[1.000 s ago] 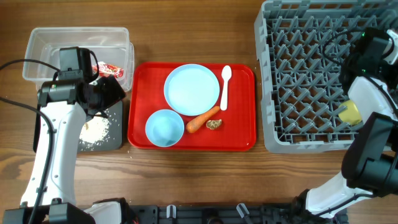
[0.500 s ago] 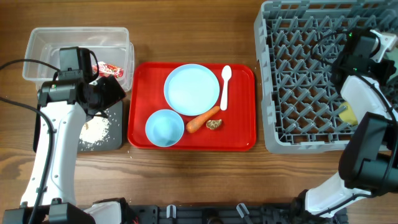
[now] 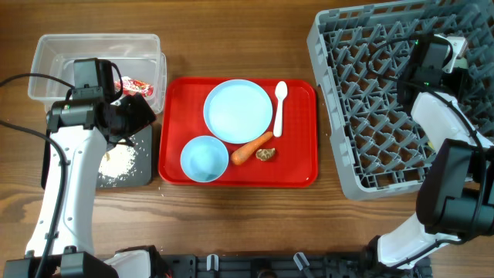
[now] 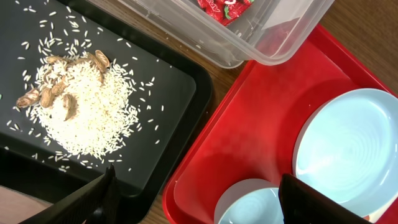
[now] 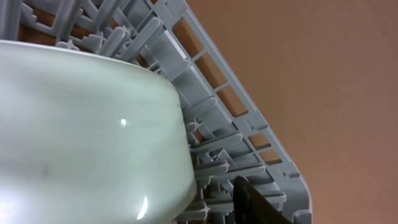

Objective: Sort waste into correct bins and load items into the dishwasher rack
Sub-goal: 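Release the bowl and move the right gripper to the small blue bowl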

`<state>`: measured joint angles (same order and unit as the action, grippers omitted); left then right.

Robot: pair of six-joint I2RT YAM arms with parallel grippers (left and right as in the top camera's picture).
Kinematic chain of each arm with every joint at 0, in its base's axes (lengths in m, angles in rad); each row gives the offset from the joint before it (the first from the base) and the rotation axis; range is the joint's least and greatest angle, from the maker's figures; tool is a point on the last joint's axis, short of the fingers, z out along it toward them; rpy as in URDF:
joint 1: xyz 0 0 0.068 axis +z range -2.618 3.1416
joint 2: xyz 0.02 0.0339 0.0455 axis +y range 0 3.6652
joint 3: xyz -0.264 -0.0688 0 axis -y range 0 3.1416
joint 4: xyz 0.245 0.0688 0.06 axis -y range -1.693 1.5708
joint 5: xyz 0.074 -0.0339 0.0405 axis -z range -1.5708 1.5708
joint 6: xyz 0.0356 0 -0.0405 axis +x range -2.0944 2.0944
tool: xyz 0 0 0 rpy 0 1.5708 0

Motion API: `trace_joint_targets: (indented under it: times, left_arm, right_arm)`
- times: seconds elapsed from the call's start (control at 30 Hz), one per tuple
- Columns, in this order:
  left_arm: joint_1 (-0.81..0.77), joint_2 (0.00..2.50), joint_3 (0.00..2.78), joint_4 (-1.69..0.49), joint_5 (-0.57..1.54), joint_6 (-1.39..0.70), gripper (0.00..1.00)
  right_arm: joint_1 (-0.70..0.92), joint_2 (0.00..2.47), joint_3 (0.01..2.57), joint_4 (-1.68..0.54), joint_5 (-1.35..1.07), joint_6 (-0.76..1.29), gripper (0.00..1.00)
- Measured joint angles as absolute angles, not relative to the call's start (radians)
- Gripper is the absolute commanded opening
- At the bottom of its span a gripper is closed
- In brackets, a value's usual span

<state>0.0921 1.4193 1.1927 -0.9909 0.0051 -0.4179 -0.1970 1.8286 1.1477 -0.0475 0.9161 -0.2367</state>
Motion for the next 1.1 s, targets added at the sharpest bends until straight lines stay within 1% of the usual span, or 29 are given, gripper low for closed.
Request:
trace_joint_targets:
  times: [0.23, 0.3, 0.33, 0.57, 0.63, 0.73, 0.8, 0.9, 0.93, 1.03, 1.1]
  left_arm:
    - [0.092, 1.419, 1.193, -0.991, 0.005, -0.418, 0.84]
    - [0.092, 1.419, 1.193, -0.991, 0.005, -0.418, 0.84]
    - [0.092, 1.419, 1.193, -0.991, 0.005, -0.418, 0.84]
    - [0.092, 1.419, 1.193, -0.991, 0.005, -0.418, 0.84]
    - [0.092, 1.419, 1.193, -0.991, 0.005, -0.418, 0.84]
    - [0.092, 1.419, 1.193, -0.991, 0.005, -0.421, 0.84]
    - [0.092, 1.419, 1.193, -0.991, 0.005, -0.422, 0.85]
    - [0.092, 1.419, 1.193, -0.991, 0.005, -0.424, 0.89]
    - [0.092, 1.419, 1.193, -0.991, 0.005, -0.424, 0.91]
    - [0.092, 1.419, 1.193, -0.991, 0.005, -0.425, 0.92]
    - [0.092, 1.419, 1.193, -0.991, 0.005, -0.425, 0.93]
  right_arm:
    - [-0.198, 1.800, 1.147, -0.076, 0.900, -0.237, 0.47]
    - [-0.198, 1.795, 1.147, -0.094, 0.897, -0.237, 0.51]
    - [-0.198, 1.794, 1.147, -0.105, 0.897, -0.233, 0.54]
    - [-0.198, 1.757, 1.144, -0.218, 0.816, -0.179, 0.61]
    - [-0.198, 1.731, 1.142, -0.234, 0.781, -0.168, 0.65]
    - [-0.198, 1.662, 1.139, -0.257, 0.710, -0.151, 0.69]
    - [-0.198, 1.611, 1.139, -0.266, 0.664, -0.150, 0.70]
    - [-0.198, 1.523, 1.139, -0.285, 0.567, -0.150, 0.69]
    - [-0.198, 1.485, 1.139, -0.296, 0.508, -0.149, 0.68]
    - [-0.199, 1.416, 1.139, -0.339, 0.332, -0.146, 0.67]
    - [-0.196, 1.374, 1.139, -0.381, 0.171, -0.139, 0.67]
